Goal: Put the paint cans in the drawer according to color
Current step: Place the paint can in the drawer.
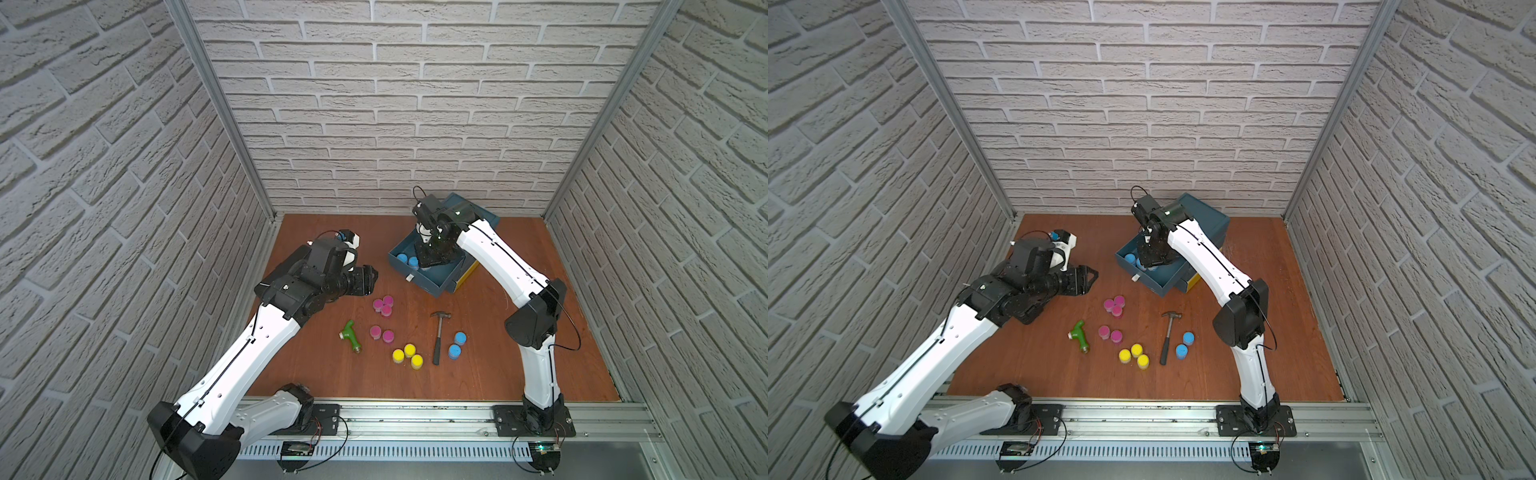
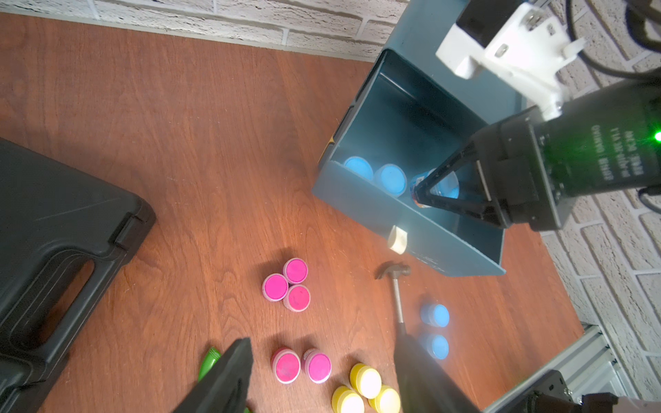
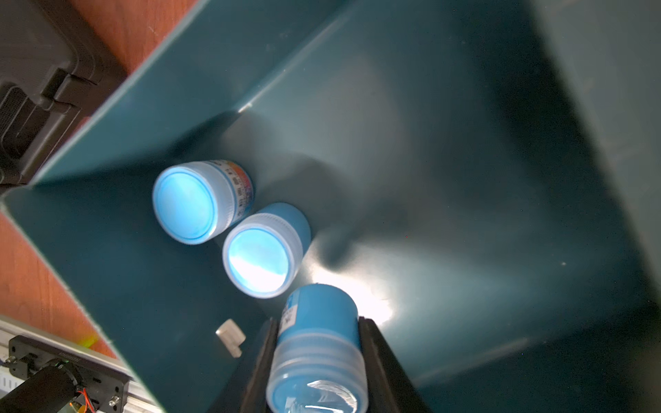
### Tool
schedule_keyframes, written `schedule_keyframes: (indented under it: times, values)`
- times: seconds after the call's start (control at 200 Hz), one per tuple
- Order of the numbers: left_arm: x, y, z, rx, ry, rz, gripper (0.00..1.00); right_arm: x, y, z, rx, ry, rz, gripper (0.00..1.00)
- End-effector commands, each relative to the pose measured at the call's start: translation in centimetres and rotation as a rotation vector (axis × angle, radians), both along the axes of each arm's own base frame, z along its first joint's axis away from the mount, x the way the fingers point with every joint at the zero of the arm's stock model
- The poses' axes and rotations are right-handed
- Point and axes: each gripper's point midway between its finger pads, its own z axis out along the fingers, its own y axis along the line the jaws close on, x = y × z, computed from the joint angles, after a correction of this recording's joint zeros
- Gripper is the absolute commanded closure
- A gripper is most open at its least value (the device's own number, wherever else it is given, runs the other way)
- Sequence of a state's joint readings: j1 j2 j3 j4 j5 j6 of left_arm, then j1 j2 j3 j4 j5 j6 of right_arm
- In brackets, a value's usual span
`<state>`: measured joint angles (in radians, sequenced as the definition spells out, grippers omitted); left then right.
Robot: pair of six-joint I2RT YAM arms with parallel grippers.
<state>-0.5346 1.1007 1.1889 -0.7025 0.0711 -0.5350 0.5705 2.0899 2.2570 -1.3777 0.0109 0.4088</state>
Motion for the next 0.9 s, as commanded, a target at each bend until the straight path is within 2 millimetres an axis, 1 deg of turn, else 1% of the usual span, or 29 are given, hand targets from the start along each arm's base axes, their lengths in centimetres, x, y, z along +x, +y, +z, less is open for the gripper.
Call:
schedule_keyframes:
  times: [0.0,0.115,0.24,0.31,0.465,0.545,0.64,0.725,0.815,0.895]
  values:
    - [0.5,-0.4,1.4,-0.017,-0.043,-0.005,0.32,-0.2,1.0,-0.3,0.026,0.022,0.021,0.92]
    - [0.5,-0.4,1.4,-0.016,-0.043,-0.003,0.32,-0.3,1.4,-0.8,0.041,0.040,0.023,0.88]
    - [0.4,-0.3,1.4,-0.016,-0.043,-0.002,0.32,-0.2,1.5,-1.0,0.042,0.047,0.024,0.79]
    - [0.4,-0.3,1.3,-0.015,-0.041,-0.003,0.32,-0.2,1.6,-1.1,0.044,0.048,0.024,0.72]
    - [0.4,-0.3,1.4,-0.016,-0.044,0.000,0.32,-0.2,1.5,-1.0,0.044,0.045,0.022,0.52]
    - [0.5,-0.3,1.5,-0.017,-0.045,-0.001,0.32,-0.1,1.4,-0.8,0.045,0.036,0.020,0.45]
    - [0.5,-0.4,1.4,-0.017,-0.044,-0.004,0.32,0.0,1.4,-0.2,0.049,0.021,0.017,0.40]
    - [0.5,-0.4,1.5,-0.017,-0.045,-0.002,0.32,0.1,1.3,0.6,0.057,-0.002,0.014,0.39]
    - [0.5,-0.3,1.4,-0.016,-0.045,-0.003,0.32,0.2,1.1,2.1,0.070,-0.039,0.006,0.39]
    - [0.4,-0.3,1.5,-0.017,-0.044,-0.001,0.32,0.2,0.9,3.8,0.092,-0.084,-0.005,0.39]
